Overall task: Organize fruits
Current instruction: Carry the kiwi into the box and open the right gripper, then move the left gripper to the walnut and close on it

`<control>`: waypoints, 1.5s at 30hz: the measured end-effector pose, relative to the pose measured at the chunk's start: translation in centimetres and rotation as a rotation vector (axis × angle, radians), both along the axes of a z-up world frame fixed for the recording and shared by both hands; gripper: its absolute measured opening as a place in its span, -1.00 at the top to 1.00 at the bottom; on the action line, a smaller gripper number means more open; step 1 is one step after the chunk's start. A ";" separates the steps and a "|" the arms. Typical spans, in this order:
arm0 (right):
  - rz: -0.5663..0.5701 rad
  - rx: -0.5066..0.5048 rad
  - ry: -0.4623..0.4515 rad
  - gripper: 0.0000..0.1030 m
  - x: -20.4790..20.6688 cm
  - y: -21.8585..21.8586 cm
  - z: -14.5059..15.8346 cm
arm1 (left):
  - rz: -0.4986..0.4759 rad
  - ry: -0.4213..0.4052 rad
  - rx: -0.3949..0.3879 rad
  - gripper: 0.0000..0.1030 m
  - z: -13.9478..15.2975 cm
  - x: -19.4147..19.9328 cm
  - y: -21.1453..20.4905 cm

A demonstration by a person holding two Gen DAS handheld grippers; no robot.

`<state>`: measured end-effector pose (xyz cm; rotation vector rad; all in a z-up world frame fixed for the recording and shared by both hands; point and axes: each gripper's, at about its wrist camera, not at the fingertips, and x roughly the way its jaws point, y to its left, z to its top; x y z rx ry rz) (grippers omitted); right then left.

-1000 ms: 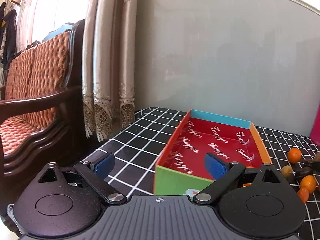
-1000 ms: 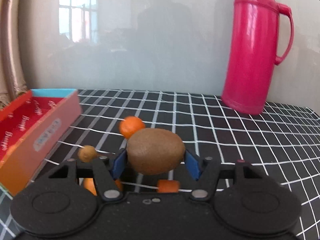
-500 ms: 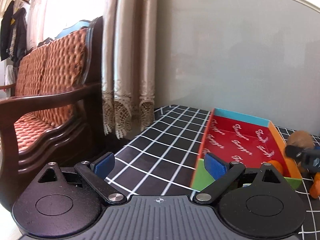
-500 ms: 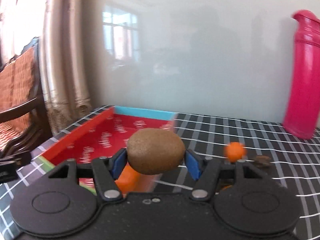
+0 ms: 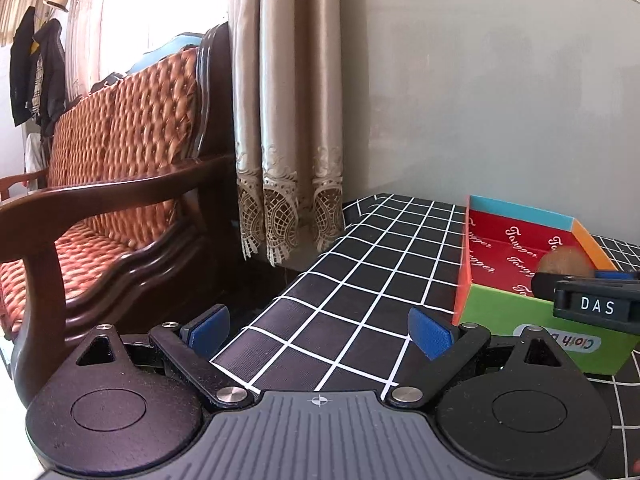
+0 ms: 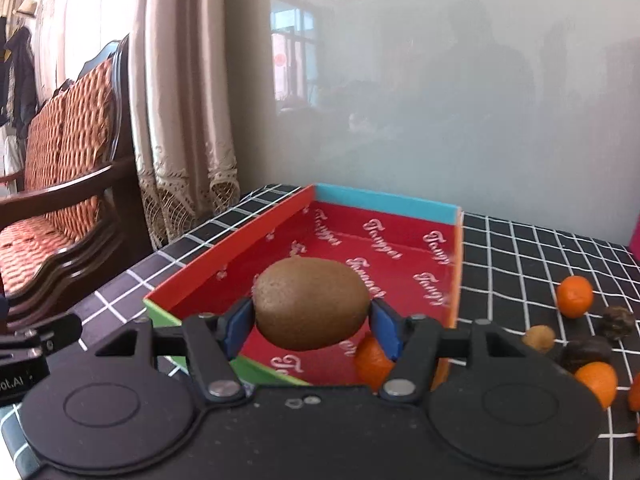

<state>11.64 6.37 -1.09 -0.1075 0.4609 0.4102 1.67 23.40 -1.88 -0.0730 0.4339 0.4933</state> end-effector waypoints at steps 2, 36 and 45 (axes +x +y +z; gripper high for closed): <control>-0.018 -0.016 -0.054 -0.60 -0.6 0.1 0.3 | -0.007 -0.006 0.000 -0.85 0.1 0.1 -0.3; -0.592 0.038 -0.173 -0.70 -4.3 -28.0 5.1 | -0.592 -0.057 -0.032 -1.00 0.8 2.8 -24.9; -0.645 -0.042 -0.087 -0.72 -4.7 -32.4 3.9 | -0.627 0.029 -0.005 -1.00 -0.8 4.2 -29.7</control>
